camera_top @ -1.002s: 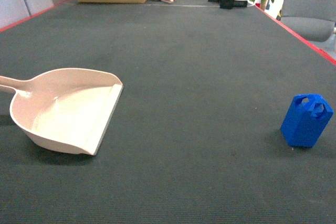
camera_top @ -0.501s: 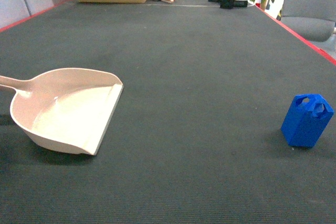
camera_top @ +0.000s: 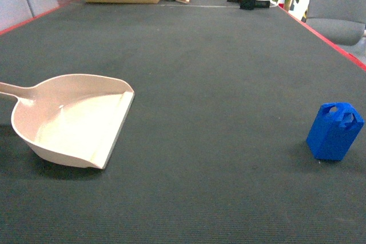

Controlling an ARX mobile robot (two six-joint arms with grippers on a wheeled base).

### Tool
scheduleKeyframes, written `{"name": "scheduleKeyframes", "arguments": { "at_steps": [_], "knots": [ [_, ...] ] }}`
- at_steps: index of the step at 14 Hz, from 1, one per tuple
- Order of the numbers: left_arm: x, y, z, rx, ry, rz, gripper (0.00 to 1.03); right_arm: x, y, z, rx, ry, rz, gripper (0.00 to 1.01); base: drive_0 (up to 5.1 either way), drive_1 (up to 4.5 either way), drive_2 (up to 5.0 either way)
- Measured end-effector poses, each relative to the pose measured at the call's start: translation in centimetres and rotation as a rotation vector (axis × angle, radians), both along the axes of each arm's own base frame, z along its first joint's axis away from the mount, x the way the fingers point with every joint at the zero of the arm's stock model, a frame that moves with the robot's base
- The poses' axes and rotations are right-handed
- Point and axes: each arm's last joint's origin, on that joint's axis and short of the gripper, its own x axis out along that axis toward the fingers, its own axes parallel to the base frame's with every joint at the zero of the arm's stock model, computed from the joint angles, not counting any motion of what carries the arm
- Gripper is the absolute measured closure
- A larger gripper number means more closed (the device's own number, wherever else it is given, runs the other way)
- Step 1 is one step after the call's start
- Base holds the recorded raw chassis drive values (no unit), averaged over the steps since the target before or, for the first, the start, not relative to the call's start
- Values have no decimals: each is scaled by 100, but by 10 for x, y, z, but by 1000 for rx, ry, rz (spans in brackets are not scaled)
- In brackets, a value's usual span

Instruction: Place part in tray to right shelf

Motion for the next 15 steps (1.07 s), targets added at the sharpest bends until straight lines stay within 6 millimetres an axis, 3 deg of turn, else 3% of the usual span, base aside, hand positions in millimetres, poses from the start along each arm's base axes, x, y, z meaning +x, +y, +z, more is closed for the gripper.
{"name": "scheduleKeyframes", "arguments": {
  "at_steps": [3,6,7,8,10,15],
  "knots": [
    [13,4,5,-5,-12,3,5,0,0,0,0,0,0,3,0,0,0],
    [28,-10,1,-30,-11,-35,5,0,0,0,0,0,0,3,0,0,0],
    [31,-15,-2,-49,-36,-55,38,0,0,0,0,0,0,3,0,0,0],
    [30,-15,3,-127,-97,-59,85,0,0,0,0,0,0,3,0,0,0],
    [8,-32,23,-152,-164,-86,88,0,0,0,0,-1,0,3,0,0,0],
    [-1,-43,41,-155,-216,-110,89,0,0,0,0,0,0,3,0,0,0]
  ]
}}
